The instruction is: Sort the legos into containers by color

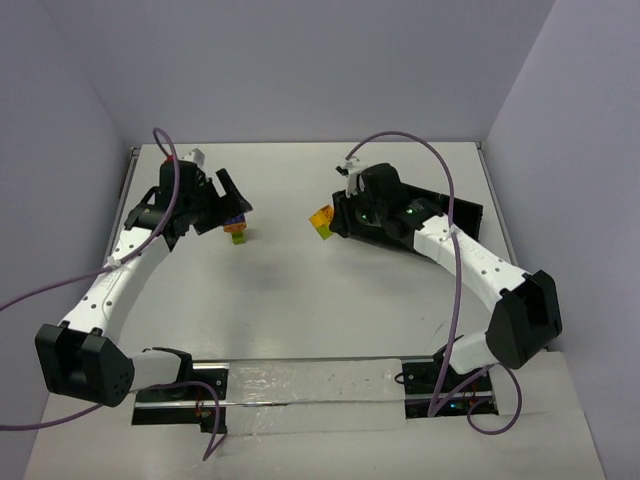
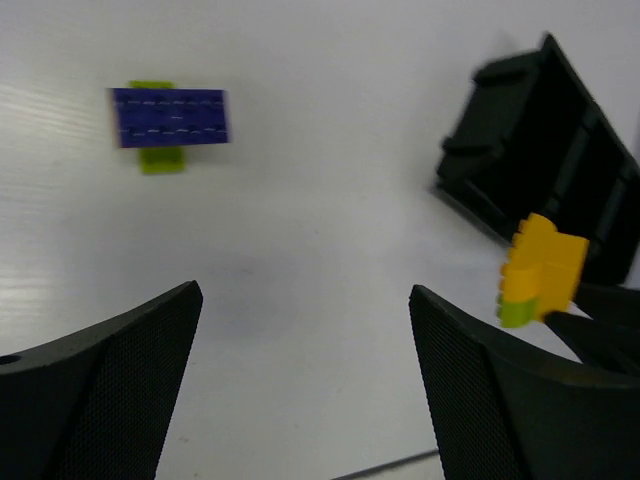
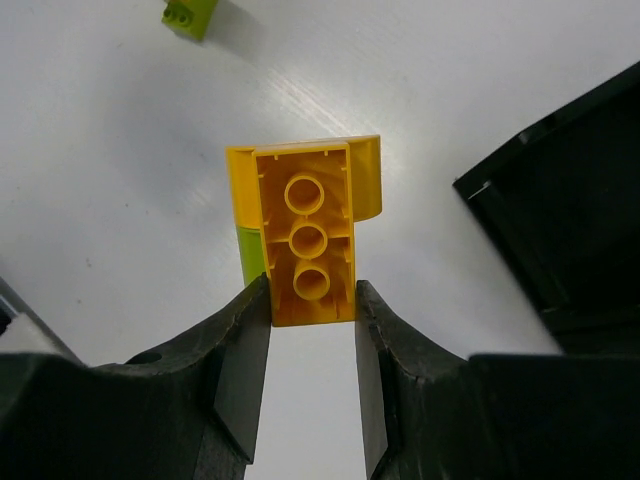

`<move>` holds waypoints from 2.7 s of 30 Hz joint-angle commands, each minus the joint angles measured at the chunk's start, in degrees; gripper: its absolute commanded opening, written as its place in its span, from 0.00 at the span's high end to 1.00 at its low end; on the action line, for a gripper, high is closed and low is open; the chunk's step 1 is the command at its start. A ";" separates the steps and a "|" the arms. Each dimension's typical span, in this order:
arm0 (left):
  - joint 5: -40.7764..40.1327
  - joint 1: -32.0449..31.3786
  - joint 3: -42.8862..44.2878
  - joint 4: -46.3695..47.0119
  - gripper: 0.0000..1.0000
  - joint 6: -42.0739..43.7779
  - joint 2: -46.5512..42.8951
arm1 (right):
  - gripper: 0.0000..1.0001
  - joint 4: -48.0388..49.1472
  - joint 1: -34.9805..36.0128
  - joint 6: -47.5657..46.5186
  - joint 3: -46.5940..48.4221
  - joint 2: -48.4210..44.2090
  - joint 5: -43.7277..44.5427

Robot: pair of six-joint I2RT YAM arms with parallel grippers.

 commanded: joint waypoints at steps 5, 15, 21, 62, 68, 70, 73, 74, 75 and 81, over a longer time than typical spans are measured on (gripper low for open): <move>13.30 -7.89 -0.83 15.89 0.10 -3.98 2.69 | 1.00 7.19 0.26 8.15 -3.76 -5.18 -1.19; 18.47 -9.25 -4.19 24.47 0.20 -10.43 6.89 | 1.00 6.29 0.71 10.98 -1.70 -5.57 -3.61; 18.95 -10.76 -4.68 27.02 0.26 -11.28 8.53 | 1.00 7.01 0.66 12.24 -1.38 -5.91 -6.08; 24.29 -11.52 -9.92 36.93 1.00 -17.53 10.54 | 1.00 11.92 0.64 18.14 -1.61 -3.94 -10.27; 22.68 -11.34 -10.46 35.99 1.00 -18.02 9.98 | 1.00 14.47 0.37 20.81 -3.21 -3.95 -10.54; 21.93 -11.00 -10.38 35.03 1.00 -17.75 9.92 | 1.00 14.89 0.09 21.43 -3.56 -4.14 -10.68; 19.98 -8.89 -10.69 33.01 1.00 -17.00 9.56 | 1.00 16.37 -0.89 22.51 -4.31 -4.86 -10.73; 19.85 -8.46 -10.93 32.91 1.00 -16.87 9.49 | 1.00 16.35 -1.24 22.64 -4.38 -5.11 -10.66; 19.78 -7.95 -11.19 32.80 1.00 -16.69 9.42 | 1.00 16.39 -1.54 22.71 -4.42 -5.36 -10.58; 18.34 -6.78 -10.47 30.68 1.00 -15.14 10.05 | 1.00 15.63 -2.08 22.36 -3.99 -5.96 -10.10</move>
